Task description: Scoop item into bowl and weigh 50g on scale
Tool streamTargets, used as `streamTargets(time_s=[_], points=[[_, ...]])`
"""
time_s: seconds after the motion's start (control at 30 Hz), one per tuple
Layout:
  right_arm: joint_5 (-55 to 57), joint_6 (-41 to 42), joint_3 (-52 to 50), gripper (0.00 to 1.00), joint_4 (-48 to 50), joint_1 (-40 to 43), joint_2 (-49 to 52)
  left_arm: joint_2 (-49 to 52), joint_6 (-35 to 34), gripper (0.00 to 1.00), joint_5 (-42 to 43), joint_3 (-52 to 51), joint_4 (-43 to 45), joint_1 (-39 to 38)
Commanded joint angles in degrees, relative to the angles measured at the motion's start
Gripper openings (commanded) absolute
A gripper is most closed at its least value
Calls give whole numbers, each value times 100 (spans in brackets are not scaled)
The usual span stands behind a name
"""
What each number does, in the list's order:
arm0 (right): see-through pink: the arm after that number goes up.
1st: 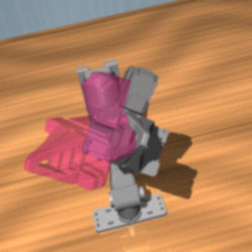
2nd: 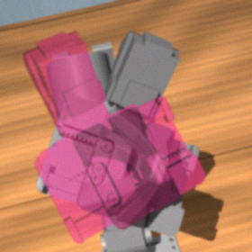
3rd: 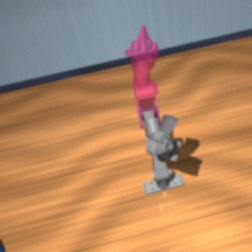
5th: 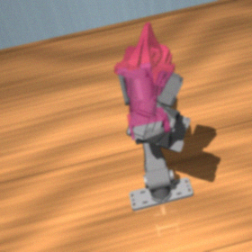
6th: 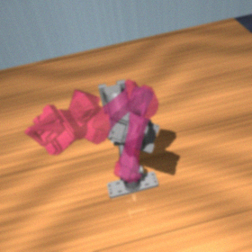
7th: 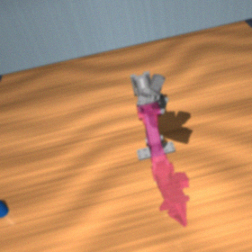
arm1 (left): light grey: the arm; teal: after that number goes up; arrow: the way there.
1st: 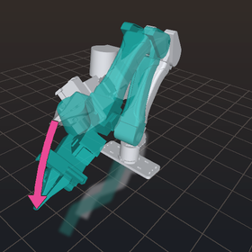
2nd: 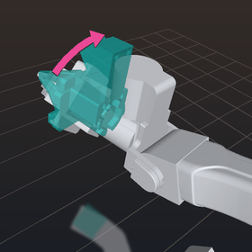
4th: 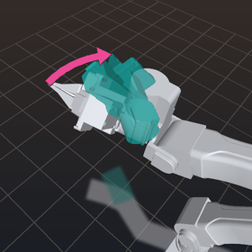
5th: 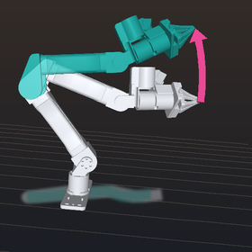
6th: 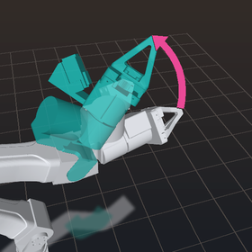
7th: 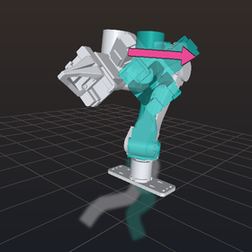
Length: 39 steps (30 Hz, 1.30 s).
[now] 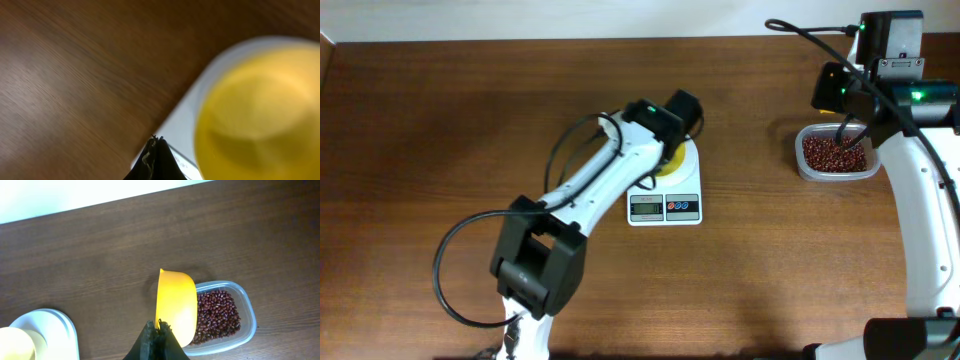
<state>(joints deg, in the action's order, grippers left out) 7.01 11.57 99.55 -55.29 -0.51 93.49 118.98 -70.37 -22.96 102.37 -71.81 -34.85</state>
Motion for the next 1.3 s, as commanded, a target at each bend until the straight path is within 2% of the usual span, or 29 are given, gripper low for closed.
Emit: streamTargets(time_s=[0.0, 0.17, 0.2, 0.23, 0.27, 0.3, 0.33, 0.47, 0.5, 0.57, 0.6, 0.7, 0.83, 0.9, 0.97, 1.0, 1.03, 1.07, 1.17, 1.2, 1.27], points=[[199, -90, 122, 4, 20, 17, -118, -365, -79, 0, -39, -20, -238, 586], [420, -195, 125, 4, 15, 17, -118, -824, -76, 0, -39, -20, -439, 1311], [420, -192, 122, 4, 2, 15, -118, -986, 13, 15, -37, -20, -437, 1550], [417, -190, 122, 4, -4, 15, -118, -1062, 380, 32, -39, -20, -435, 1685], [417, -190, 125, 4, -33, 15, -118, -1130, 741, 69, -39, -20, -437, 1816], [417, -190, 122, 4, -92, 15, -118, -1211, 1126, 99, -20, -20, -437, 1961], [420, -190, 122, 4, -144, 17, -118, -1287, 1493, 99, 68, -20, -422, 2046], [420, -116, 122, 4, -177, 17, -118, -1360, 4293, 99, 420, -20, -199, 2142], [417, -13, 122, 4, -177, 22, -118, -1360, 5261, 99, 1008, -20, -11, 2142], [420, 136, 122, 4, -181, 28, -118, -1360, 6666, 99, 2256, -20, 282, 2142], [420, 245, 122, 4, -179, 31, -118, -1360, 7049, 99, 2422, -20, 258, 2142], [356, 553, 122, 4, -256, 295, -118, -1360, 7519, 99, 2430, -20, 245, 2142], [-796, 354, 122, 4, -411, 1235, 146, -1360, 7781, 99, 2459, -20, 293, 2181], [-863, 251, 122, 4, -450, 1453, 455, -1360, 7825, 99, 2903, -20, 409, 2321], [-962, 216, 122, 4, -444, 1484, 662, -1360, 7866, 99, 2973, -20, 343, 2465], [-966, 216, 122, 4, -437, 1484, 688, -1360, 8065, 99, 3152, -20, 315, 2461], [-962, 214, 122, 4, -411, 1486, 713, -1360, 8448, 99, 3569, -20, 258, 2437], [-960, 214, 125, 4, -385, 1486, 713, -1360, 9149, 99, 4411, -20, 98, 2424], [-960, 122, 122, 4, -382, 1530, 717, -1432, 10131, 99, 4745, -22, -457, 2424], [-962, 125, 125, 4, -387, 1580, 717, -1572, 10837, 99, 5018, -22, -660, 2426], [-964, 129, 125, 4, -396, 1635, 717, -1751, 11099, 99, 4640, -22, -796, 2424]])
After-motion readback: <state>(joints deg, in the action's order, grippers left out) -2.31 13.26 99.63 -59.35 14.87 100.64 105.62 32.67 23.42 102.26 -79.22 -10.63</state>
